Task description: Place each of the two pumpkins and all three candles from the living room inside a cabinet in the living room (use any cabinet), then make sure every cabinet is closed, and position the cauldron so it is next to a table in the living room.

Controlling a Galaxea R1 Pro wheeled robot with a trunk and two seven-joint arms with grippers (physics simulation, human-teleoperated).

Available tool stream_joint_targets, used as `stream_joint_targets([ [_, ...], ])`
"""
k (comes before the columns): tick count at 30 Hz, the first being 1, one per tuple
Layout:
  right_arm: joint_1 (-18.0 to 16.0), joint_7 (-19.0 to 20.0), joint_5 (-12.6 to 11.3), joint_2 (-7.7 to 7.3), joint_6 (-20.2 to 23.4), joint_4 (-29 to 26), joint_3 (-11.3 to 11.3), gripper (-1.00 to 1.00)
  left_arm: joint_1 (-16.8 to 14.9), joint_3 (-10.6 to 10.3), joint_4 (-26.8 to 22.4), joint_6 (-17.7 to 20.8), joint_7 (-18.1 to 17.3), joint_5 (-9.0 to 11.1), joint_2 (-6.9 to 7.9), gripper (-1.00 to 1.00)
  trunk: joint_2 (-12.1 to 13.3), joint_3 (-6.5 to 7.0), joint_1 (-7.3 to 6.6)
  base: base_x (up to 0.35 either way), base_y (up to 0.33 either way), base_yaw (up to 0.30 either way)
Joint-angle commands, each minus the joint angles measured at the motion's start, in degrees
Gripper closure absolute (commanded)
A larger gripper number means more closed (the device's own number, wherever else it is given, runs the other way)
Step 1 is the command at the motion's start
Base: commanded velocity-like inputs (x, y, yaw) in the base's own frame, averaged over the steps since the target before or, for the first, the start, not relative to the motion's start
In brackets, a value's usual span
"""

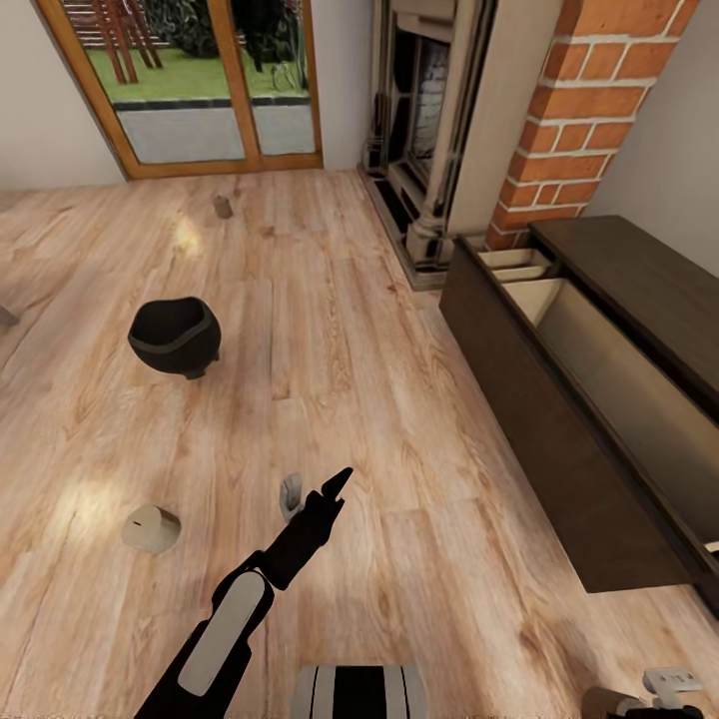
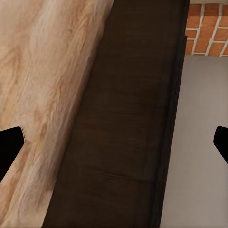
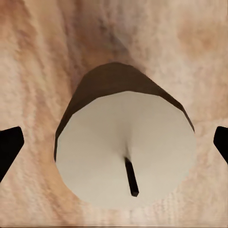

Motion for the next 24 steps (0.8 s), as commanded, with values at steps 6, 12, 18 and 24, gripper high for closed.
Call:
stream_joint_targets([
  [6, -0.03, 0.00, 0.07, 0.04, 0.02, -0.09, 0.46, -1.00, 0.00, 0.00, 0.00, 0.00, 0.00, 0.01, -0.03, -1.00, -0.08, -1.34, 0.15, 0.000, 0.000, 0.000],
  [12, -0.02, -0.02, 0.11, -0.02, -0.11, -0.22, 0.48, -1.00, 0.00, 0.01, 0.00, -0.01, -0.02, 0.01, -0.02, -1.00, -0.16, -2.67, 0.31, 0.000, 0.000, 0.000],
  [18, -0.02, -0.31, 0.14, -0.19, -0.17, -2.65, 0.39, -1.00, 0.00, 0.02, 0.04, -0.01, -0.02, 0.01, 0.01, -1.00, -0.24, -4.00, 0.46, 0.000, 0.000, 0.000],
  [24, -0.01, -0.61, 0.15, -0.35, -0.16, -3.80, 0.31, -1.00, 0.00, -0.02, 0.07, -0.01, 0.00, 0.01, -0.01, -1.00, -0.24, -4.00, 0.46, 0.000, 0.000, 0.000],
])
